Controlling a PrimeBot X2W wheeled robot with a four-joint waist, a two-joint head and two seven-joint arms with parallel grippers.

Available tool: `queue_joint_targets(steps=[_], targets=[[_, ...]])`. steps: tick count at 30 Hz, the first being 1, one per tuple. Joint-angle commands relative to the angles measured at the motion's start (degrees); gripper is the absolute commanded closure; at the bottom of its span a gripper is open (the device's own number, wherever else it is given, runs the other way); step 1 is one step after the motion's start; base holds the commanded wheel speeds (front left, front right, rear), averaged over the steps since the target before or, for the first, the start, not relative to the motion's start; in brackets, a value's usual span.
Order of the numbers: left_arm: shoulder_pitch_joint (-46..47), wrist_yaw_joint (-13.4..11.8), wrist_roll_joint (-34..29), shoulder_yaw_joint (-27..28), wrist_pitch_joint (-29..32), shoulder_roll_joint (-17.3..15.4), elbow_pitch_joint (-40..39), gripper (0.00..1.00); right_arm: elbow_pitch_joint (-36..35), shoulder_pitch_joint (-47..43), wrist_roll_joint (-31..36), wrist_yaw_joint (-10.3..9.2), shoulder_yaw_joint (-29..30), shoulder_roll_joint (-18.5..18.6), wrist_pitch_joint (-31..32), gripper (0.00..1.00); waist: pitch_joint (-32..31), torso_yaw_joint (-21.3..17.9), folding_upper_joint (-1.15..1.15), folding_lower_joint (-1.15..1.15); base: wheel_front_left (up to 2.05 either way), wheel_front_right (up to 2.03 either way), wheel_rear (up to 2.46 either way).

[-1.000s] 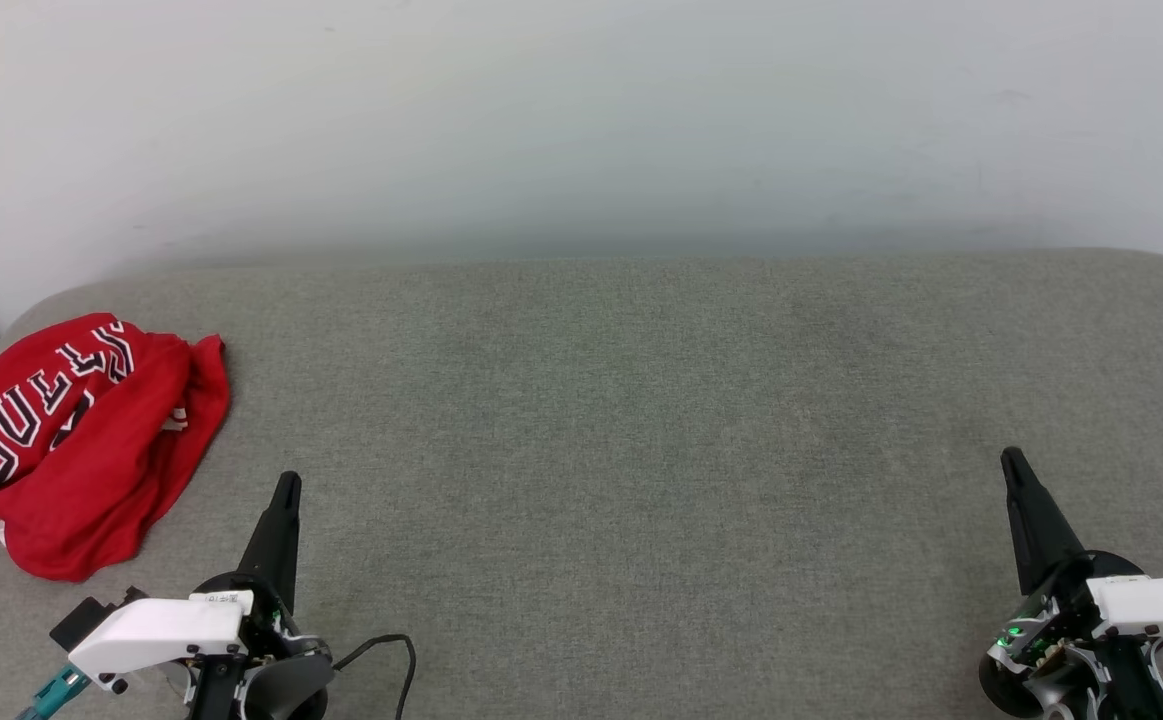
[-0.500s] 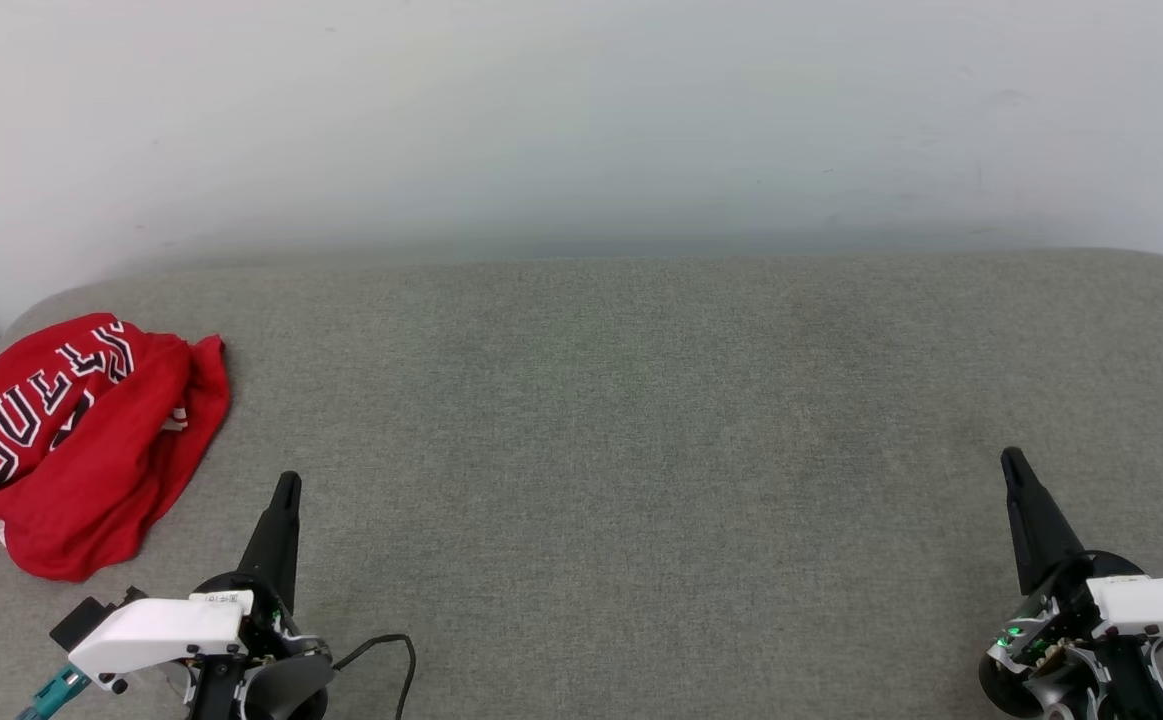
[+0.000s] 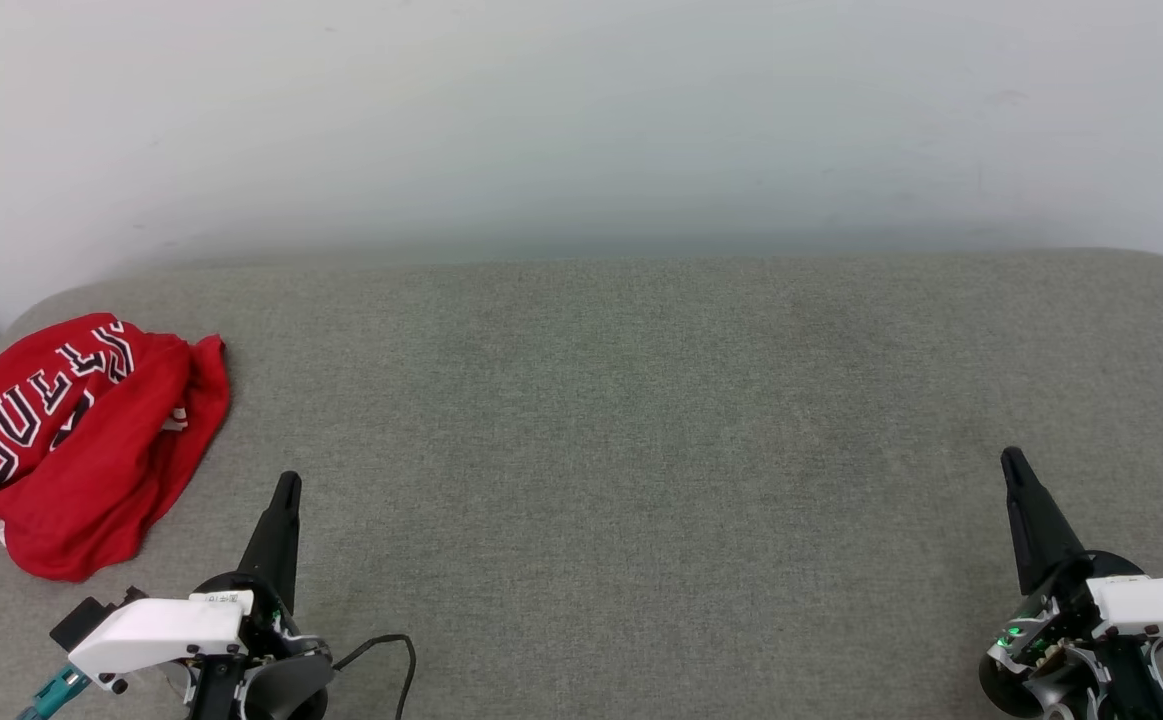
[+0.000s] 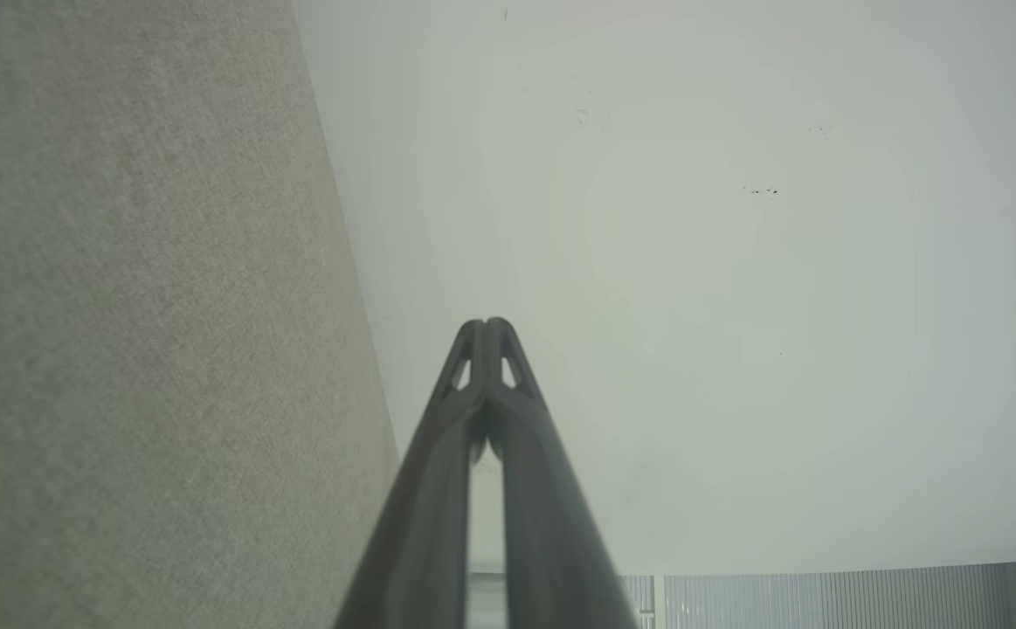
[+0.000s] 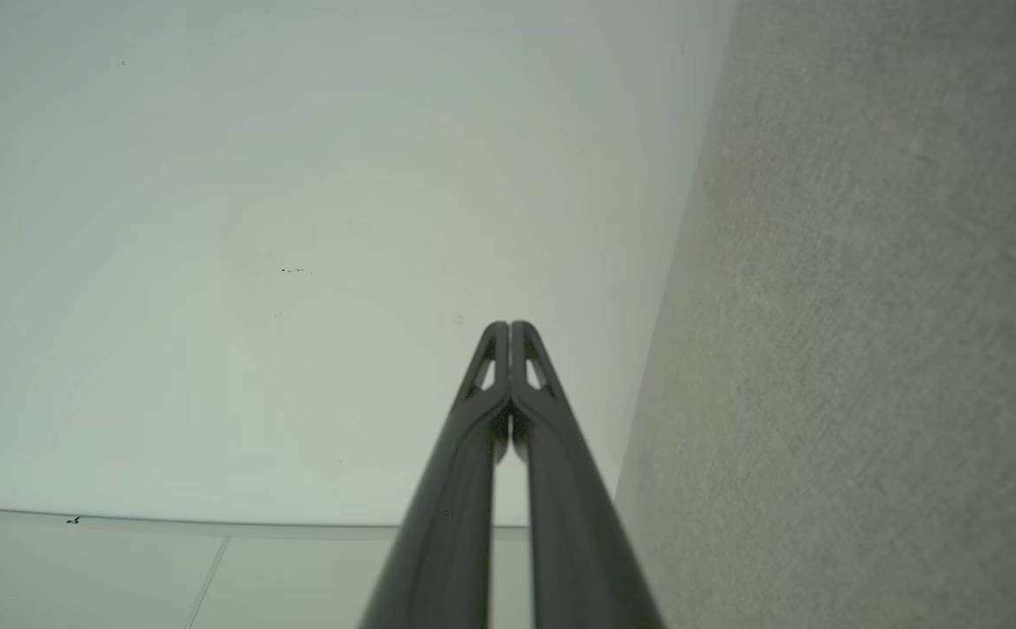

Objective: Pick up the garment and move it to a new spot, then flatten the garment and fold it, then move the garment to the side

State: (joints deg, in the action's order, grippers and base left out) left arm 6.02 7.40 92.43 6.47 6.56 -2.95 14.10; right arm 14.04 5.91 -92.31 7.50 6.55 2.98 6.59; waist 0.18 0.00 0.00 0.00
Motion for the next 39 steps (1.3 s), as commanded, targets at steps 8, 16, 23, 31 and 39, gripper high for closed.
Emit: queue_joint_targets(steps=[8, 16, 23, 31, 39], targets=[[0.45, 0.17, -0.11, 0.18, 0.12, 0.09, 0.03, 1.0, 0.07, 0.6, -0.2, -0.02, -0.03, -0.24, 0.03, 1.0, 0.0, 0.0, 0.0, 0.0, 0.0, 0.0, 0.0], [0.45, 0.17, -0.1, 0.17, 0.11, 0.09, 0.03, 1.0, 0.06, 0.6, -0.2, -0.02, -0.03, -0.24, 0.03, 1.0, 0.0, 0.0, 0.0, 0.0, 0.0, 0.0, 0.0], [-1.31, -0.01, -0.16, -0.4, -0.41, 0.16, 1.17, 0.0, 1.36, -1.28, 0.24, -0.01, -0.25, -0.03, -0.38, 0.0, 0.02, -0.01, 0.0, 0.0, 0.0, 0.0, 0.0], [-2.38, 0.01, -1.57, -0.56, -2.76, 0.15, -0.24, 0.0, 1.54, -1.67, 2.39, -0.01, -0.9, -0.04, -2.74, 0.0, 0.09, -0.12, 0.0, 0.0, 0.0, 0.0, 0.0], [-3.28, 0.02, -5.91, 0.39, -4.89, 0.13, -0.62, 0.0, 1.1, -1.59, 10.32, -0.01, 0.36, -0.04, -4.87, 0.0, 0.22, -0.24, 0.0, 0.0, 0.0, 0.0, 0.0]])
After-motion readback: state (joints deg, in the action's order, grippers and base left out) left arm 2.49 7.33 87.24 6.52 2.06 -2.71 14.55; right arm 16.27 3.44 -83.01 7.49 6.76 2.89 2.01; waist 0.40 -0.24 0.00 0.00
